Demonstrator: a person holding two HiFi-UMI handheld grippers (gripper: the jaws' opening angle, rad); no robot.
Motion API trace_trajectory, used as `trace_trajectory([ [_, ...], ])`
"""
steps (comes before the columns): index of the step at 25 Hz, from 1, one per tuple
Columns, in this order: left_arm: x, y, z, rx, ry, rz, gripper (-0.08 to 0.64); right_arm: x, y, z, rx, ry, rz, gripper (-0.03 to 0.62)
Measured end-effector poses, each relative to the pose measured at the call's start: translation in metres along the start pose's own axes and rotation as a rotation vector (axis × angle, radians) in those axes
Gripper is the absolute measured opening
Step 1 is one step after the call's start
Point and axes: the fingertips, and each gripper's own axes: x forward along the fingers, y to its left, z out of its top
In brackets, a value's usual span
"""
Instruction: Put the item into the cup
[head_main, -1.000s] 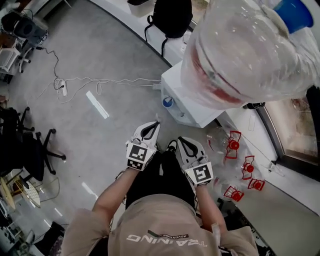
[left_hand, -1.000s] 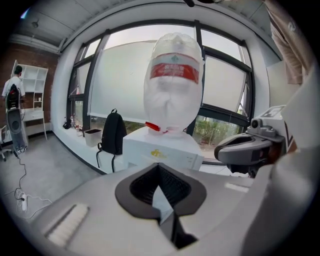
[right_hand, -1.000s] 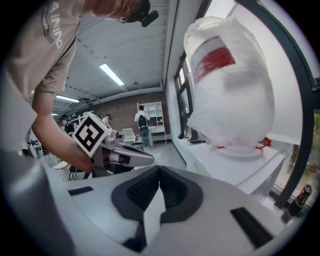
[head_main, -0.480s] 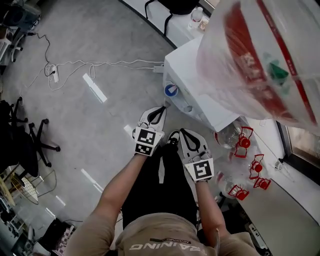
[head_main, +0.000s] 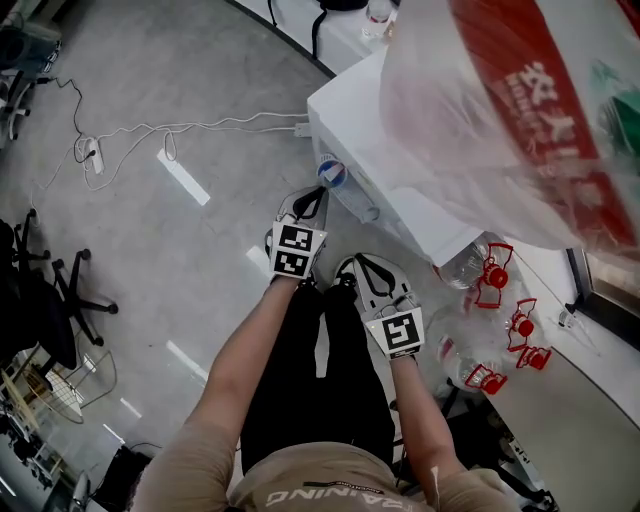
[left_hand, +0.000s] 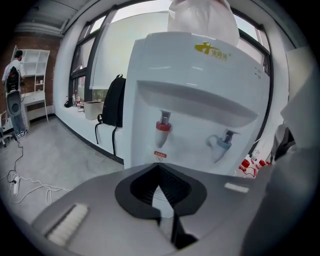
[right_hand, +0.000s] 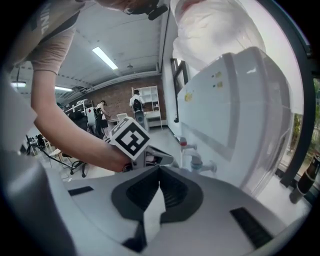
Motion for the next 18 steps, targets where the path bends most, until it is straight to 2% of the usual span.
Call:
trace_trajectory([
  [10,0.043,0.007,-0.01,-0.005,0.057,-0.004,0.008,0.004,-0.002,0.001,-0.047,0.011,0.008,0.011],
  [18,0.061,0.008,-0.02,-0.007,0.093,-0.002,0.008,0.005,-0.008,-0.006,-0.007,0.011,-0.011,0.011],
])
